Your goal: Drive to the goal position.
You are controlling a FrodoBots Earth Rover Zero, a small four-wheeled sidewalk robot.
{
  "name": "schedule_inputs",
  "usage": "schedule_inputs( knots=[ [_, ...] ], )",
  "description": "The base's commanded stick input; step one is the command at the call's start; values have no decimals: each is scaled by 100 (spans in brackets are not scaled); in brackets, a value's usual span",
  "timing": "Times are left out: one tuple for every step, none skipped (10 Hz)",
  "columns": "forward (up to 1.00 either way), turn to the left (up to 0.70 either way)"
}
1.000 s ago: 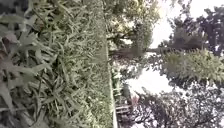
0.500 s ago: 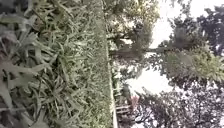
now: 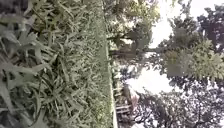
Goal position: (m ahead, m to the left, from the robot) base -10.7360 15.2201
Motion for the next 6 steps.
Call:
schedule_inputs(
  knots=[
    [30, 0],
    [30, 27],
    [30, 27],
    [30, 27],
    [30, 27],
    [30, 27]
  ],
)
